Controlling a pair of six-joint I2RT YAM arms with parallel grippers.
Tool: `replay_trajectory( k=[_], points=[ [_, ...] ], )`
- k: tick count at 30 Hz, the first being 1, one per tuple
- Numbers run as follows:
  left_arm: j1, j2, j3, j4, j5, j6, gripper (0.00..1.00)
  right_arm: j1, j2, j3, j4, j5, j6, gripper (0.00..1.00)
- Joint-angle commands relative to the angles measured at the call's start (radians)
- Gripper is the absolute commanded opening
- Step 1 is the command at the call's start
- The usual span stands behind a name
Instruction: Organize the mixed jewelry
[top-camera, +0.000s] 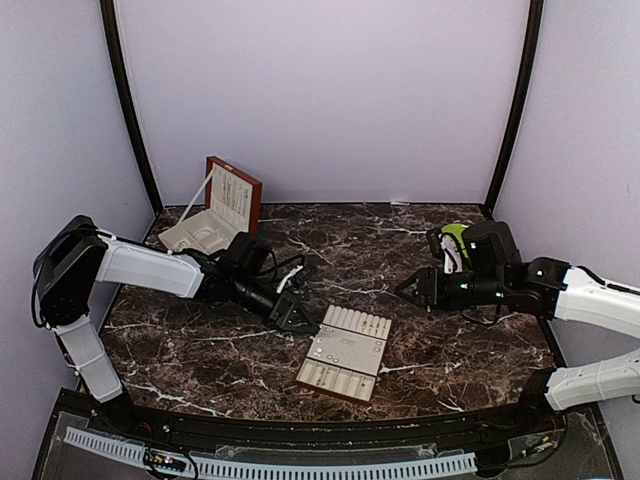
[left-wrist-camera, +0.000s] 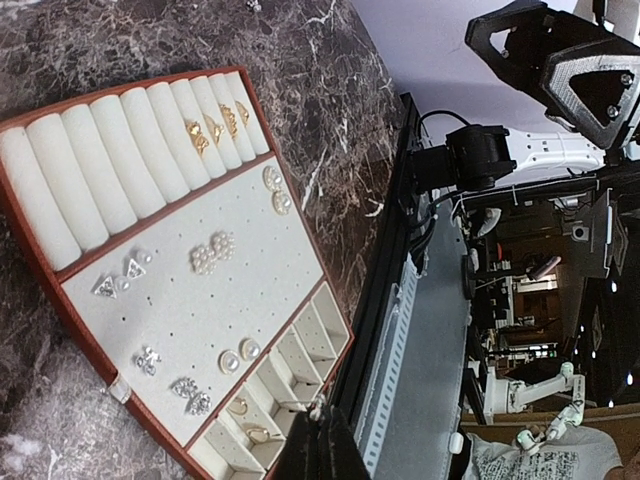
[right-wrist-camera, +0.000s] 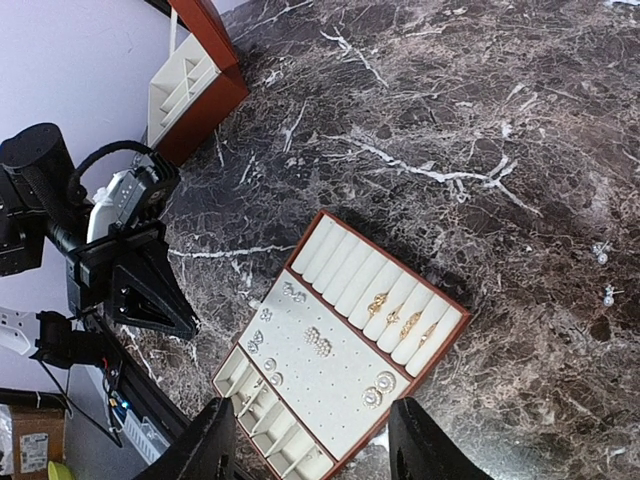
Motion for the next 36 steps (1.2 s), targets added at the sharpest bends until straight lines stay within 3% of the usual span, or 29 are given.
replay_trajectory(
  k=[1, 36],
  points=[
    [0.026, 0.014, 0.040, -0.047, 0.076, 0.040, 0.00, -0.005, 0.000, -0.009, 0.036, 0.017, -0.005, 0.53],
    [0.059, 0.202, 0.172, -0.146, 0.123, 0.114, 0.00, -0.005, 0.050, 0.013, 0.028, 0.029, -0.021, 0.53]
  ],
)
